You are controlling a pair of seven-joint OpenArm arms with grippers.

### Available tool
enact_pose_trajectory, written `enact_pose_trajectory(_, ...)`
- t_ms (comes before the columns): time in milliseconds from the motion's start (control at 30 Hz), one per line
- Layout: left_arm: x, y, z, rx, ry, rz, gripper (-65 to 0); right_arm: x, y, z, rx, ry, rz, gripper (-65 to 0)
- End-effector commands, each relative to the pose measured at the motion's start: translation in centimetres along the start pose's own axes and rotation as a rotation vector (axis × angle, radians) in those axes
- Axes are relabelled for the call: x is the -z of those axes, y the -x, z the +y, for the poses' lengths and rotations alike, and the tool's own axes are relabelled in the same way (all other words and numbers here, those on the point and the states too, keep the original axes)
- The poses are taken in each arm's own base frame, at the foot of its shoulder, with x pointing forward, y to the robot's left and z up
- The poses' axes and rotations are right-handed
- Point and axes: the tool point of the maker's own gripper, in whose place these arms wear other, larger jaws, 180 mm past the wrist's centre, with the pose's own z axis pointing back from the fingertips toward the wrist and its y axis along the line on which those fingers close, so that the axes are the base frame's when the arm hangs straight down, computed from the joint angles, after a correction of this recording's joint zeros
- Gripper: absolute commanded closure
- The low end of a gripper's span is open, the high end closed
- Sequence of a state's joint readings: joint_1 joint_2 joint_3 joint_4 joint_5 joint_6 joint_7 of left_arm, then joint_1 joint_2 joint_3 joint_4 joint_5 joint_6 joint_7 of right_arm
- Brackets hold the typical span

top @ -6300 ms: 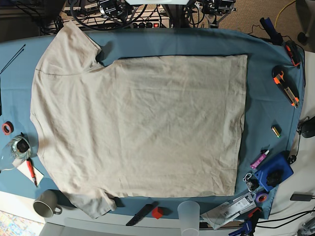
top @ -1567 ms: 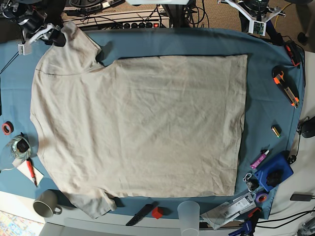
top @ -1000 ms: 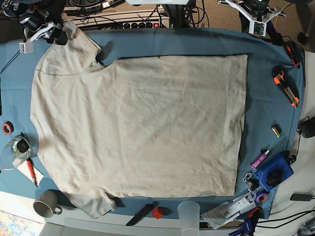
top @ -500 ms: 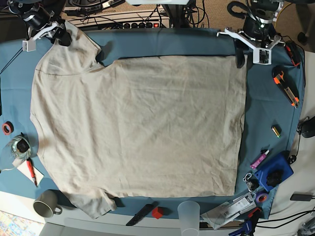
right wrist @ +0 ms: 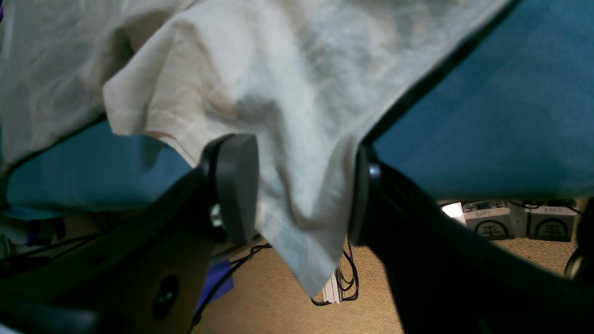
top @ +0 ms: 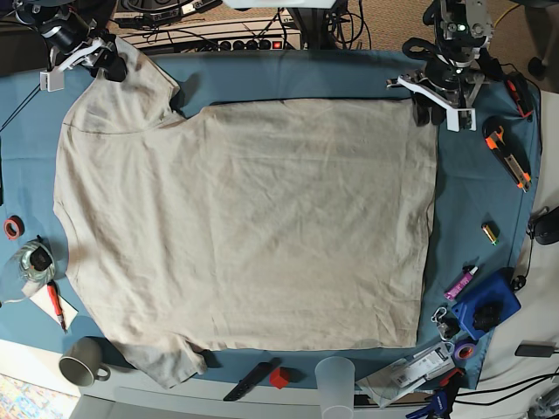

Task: Fold the T-shirt properly
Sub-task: 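Lower the left gripper and pinch the opposite shoulder corner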

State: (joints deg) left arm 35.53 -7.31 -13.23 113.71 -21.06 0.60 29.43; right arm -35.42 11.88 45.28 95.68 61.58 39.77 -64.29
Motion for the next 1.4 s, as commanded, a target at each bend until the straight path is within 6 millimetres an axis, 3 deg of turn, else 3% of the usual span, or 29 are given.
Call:
enact_pose_trajectory(0,-0.2,-0.4,-0.3,-0.015,0.018,-0.018,-18.3,-0.5,-0.4,-0.1,-0.020,0.005,0.000,-28.3)
enact_pose_trajectory(133,0.4,1.6,-0.2,-0.067,0.019,0.032,-18.1,-0.5,-0.4,-0.1,-0.021,0.005,-0.001,-28.3)
enact_pose_trajectory(300,0.9,3.1,-2.5,-0.124,0.145,0.069,-17.4,-0.5,-0.4,-0.1,-0.020,0.004,-0.002,-28.3)
enact_pose_trajectory(367,1.0,3.3,-2.8,-0.144,0.144,0.072,-11.4,-0.5,-0.5,0.0,-0.019,0.002,-0.004,-27.6)
enact_pose_trajectory(467,1.0,3.4,-2.4,-0.138,0.124,0.075,0.0,-0.5,-0.5,0.0,-0.020,0.003,-0.004,-14.5)
enact_pose_trajectory(600,1.0,3.6,-1.4,-0.055,0.075,0.085,0.0,-0.5,-0.5,0.0,-0.020,0.003,-0.005,-0.8)
enact_pose_trajectory(667,1.0,3.7,-1.3,-0.044,0.069,0.086,0.0,-0.4,-0.7,-0.1,-0.021,0.004,-0.012,0.0)
enact_pose_trajectory(867,0.6,1.7,-1.9,-0.029,0.082,0.034,0.0,-0.8,-2.4,-0.7,-0.027,0.026,-0.065,0.0)
enact_pose_trajectory(1033,-0.3,-1.0,-2.2,0.051,0.066,-0.037,0.0,-1.0,-2.2,-0.8,-0.029,0.031,-0.054,0.0)
enact_pose_trajectory(1067,-0.5,-1.6,-2.2,0.071,0.060,-0.051,-3.5,-0.9,-2.3,-0.8,-0.029,0.031,-0.055,0.0)
enact_pose_trajectory(1167,-1.3,-3.3,-2.3,0.133,0.038,-0.097,-21.9,-0.9,-2.3,-0.8,-0.028,0.031,-0.054,0.0)
enact_pose_trajectory(1233,-1.9,-4.4,-2.6,0.148,0.039,-0.129,-29.9,-0.9,-2.2,-0.8,-0.029,0.031,-0.053,0.0)
enact_pose_trajectory(1367,-2.2,-5.2,-2.2,0.126,0.007,-0.149,-31.1,-0.9,-2.0,-0.8,-0.028,0.032,-0.040,0.0)
